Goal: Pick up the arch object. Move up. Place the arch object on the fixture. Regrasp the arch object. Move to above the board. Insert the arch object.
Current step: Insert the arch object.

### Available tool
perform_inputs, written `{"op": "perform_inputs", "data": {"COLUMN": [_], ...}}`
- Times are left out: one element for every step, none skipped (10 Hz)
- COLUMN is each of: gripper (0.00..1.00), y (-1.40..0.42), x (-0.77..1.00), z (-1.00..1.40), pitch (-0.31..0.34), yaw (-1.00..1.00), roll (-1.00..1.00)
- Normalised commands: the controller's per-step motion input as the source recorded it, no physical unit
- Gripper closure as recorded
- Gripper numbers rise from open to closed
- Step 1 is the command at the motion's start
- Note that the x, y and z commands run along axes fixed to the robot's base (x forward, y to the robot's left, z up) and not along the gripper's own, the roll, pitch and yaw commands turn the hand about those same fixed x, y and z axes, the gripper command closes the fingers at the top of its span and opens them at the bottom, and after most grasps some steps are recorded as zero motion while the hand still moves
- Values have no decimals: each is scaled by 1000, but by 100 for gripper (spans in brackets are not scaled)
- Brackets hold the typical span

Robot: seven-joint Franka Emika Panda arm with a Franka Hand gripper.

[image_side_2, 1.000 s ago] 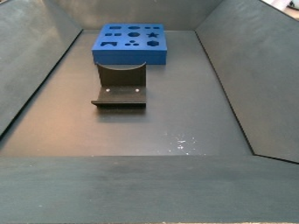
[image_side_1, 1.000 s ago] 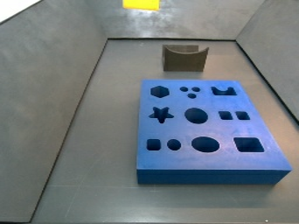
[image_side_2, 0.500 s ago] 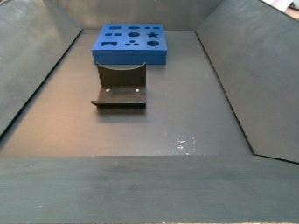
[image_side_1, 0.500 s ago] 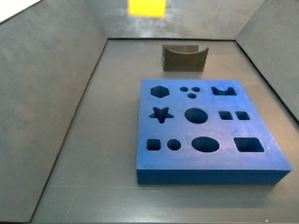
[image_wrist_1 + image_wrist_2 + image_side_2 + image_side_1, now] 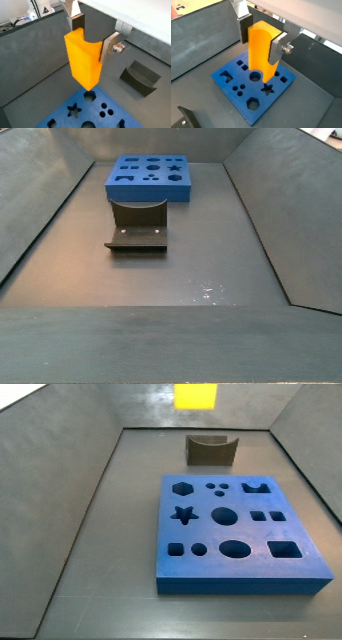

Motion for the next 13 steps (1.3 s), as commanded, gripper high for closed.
{"op": "perform_inputs", "data": {"gripper": [100,100,100,100,100,100,100,100,100,100,100,100,100], "y": [151,154,191,180,157,180,154,43,0,0,0,0,0], "x": [1000,1000,1000,1000,1000,1000,1000,1000,1000,1000,1000,1000,1000], "z": [-63,-71,-103,-117,-111,-91,-100,-157,-163,-177,-166,-146,-166], "pitch": [21,37,23,11,4,0,0,0,0,0,0,0,0], "yaw": [89,66,89,94,80,100,103,37,11,0,0,0,0], "roll": [47,59,0,0,0,0,0,0,0,0,0,0,0]}}
